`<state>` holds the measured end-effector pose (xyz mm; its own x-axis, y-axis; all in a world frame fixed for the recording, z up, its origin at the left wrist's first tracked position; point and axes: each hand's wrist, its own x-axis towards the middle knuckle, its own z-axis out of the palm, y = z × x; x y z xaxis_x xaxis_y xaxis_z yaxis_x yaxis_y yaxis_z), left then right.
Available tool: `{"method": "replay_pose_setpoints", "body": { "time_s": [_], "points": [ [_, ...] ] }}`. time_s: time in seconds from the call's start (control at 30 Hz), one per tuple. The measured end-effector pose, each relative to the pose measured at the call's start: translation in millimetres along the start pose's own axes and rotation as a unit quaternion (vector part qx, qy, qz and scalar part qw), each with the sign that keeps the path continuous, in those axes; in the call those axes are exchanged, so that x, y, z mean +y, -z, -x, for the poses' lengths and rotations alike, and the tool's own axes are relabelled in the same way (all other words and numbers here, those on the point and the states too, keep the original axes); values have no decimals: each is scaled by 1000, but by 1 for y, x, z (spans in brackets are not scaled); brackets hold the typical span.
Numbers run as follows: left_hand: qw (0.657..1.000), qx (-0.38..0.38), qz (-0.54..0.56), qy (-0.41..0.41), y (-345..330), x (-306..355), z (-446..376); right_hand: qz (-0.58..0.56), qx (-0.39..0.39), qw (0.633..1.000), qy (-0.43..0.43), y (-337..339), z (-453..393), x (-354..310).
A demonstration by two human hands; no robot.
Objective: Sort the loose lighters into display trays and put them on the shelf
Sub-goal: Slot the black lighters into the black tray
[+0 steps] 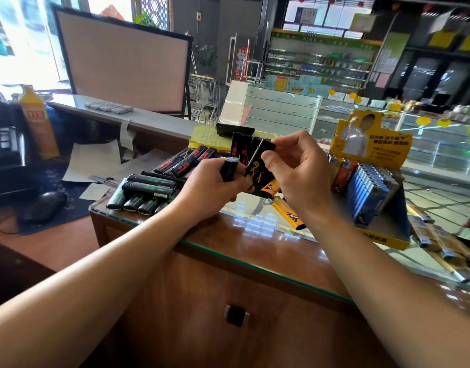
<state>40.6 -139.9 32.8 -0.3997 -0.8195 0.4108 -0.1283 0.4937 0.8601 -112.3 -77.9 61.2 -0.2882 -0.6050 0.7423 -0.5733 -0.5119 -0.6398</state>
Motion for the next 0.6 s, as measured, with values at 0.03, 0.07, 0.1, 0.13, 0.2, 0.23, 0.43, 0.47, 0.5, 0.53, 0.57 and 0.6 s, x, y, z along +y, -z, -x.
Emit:
{"method": "replay_pose_setpoints", "body": {
  "time_s": [0.03,0.07,0.1,0.13,0.2,0.23,0.43,0.47,0.5,0.53,0.57,0.6],
  "points": [
    [1000,11,6,-1,0,0,0,-2,6,1000,3,1,-1,-1],
    [999,29,16,1,0,0,0,-6,19,1000,6,3,-3,-1],
    [998,47,29,8,1,0,-1,-10,40,999,7,6,-5,0],
    [997,61,45,23,1,1,-2,-12,66,998,7,9,-8,2],
    [992,72,86,60,2,2,-4,-8,105,994,1,17,-13,7],
    [989,73,101,75,3,2,-4,-1,111,994,-2,20,-15,9],
    [986,91,104,88,4,-1,-4,75,63,995,16,15,-13,23],
    [988,99,83,80,4,-1,-3,88,51,995,17,13,-13,25],
    [990,106,66,70,4,0,-3,104,36,994,19,11,-12,27],
    [990,112,59,62,4,0,-3,120,22,992,20,9,-12,30],
    [990,116,59,57,5,0,-3,133,10,991,21,8,-11,32],
    [989,118,65,56,5,0,-2,144,0,989,24,7,-11,34]
  ]
}}
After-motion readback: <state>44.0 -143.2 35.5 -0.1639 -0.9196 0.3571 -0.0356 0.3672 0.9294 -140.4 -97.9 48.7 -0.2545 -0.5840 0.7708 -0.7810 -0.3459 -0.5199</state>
